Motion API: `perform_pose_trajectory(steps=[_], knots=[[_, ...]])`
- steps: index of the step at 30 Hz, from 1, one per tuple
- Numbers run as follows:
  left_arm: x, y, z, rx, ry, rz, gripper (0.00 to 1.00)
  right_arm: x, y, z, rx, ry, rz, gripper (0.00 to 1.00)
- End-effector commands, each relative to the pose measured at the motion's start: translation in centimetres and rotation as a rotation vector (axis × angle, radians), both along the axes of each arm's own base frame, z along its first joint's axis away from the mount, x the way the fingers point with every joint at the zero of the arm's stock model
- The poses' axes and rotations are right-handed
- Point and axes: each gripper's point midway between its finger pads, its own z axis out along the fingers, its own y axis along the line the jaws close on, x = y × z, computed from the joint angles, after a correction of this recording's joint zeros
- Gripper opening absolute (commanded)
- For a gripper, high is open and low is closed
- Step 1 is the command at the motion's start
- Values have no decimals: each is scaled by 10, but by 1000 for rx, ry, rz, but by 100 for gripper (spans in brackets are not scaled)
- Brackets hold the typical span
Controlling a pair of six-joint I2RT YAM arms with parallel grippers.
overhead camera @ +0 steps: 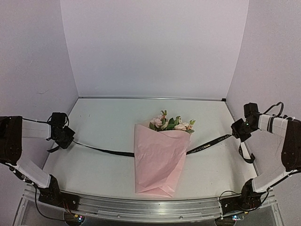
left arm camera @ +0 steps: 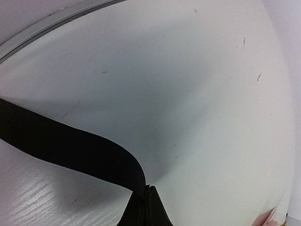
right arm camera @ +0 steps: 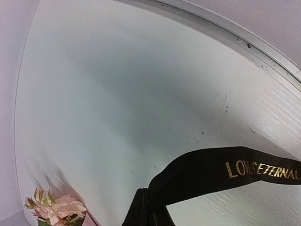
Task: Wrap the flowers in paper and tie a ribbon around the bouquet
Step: Fold the right side of the ribbon at the center of the board, then place the left side of the ribbon on the folded bouquet.
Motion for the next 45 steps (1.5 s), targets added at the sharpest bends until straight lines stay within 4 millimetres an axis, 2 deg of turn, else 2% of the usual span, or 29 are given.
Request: perform_pose_trajectory(steps=[1, 2, 5, 8, 11, 13, 14, 16, 18, 21, 23, 25, 28, 29, 31, 34, 37, 40, 42, 45], knots=[[30, -19, 48, 4, -200, -154, 0, 1, 15, 13, -19, -27, 66, 0], [36, -30, 64, -4, -265, -207, 0, -1, 21, 19, -32, -43, 88, 0], [48, -78, 115, 17, -432, -404, 0, -9, 44, 29, -53, -86, 161, 0], [45, -147, 177, 51, -635, -661, 0, -20, 69, 43, -67, -143, 235, 0], [19, -221, 228, 69, -823, -934, 0, -27, 96, 58, -79, -205, 328, 0], [0, -264, 252, 94, -924, -1070, 0, -30, 114, 70, -85, -260, 392, 0], [-16, -293, 265, 104, -981, -1166, 0, -29, 122, 77, -86, -293, 423, 0], [-37, -341, 274, 121, -1040, -1331, 0, -28, 136, 90, -83, -333, 475, 0], [-66, -393, 287, 68, -1110, -1504, 0, -27, 145, 96, -70, -346, 511, 0], [-112, -457, 284, -18, -1174, -1773, 0, -27, 148, 93, -69, -323, 528, 0], [-139, -491, 262, -49, -1149, -1947, 0, -27, 145, 90, -97, -296, 535, 0], [-167, -517, 247, -93, -1149, -2107, 0, -25, 142, 89, -132, -259, 550, 0], [-186, -545, 205, -141, -1059, -2270, 0, -15, 146, 90, -142, -224, 588, 0], [-189, -549, 188, -164, -1002, -2309, 0, -11, 149, 90, -139, -217, 598, 0], [-194, -558, 169, -178, -960, -2357, 0, -2, 154, 88, -127, -198, 616, 0], [-198, -574, 148, -144, -919, -2421, 0, 12, 166, 93, -96, -199, 650, 0], [-189, -588, 120, -112, -840, -2424, 0, 22, 185, 96, -32, -200, 695, 0], [-168, -600, 111, -35, -830, -2335, 0, 25, 197, 104, -17, -219, 722, 0], [-158, -605, 115, -12, -862, -2275, 1, 25, 203, 109, -11, -231, 736, 0], [-153, -609, 126, -17, -915, -2243, 4, 24, 217, 117, -1, -251, 784, 0]])
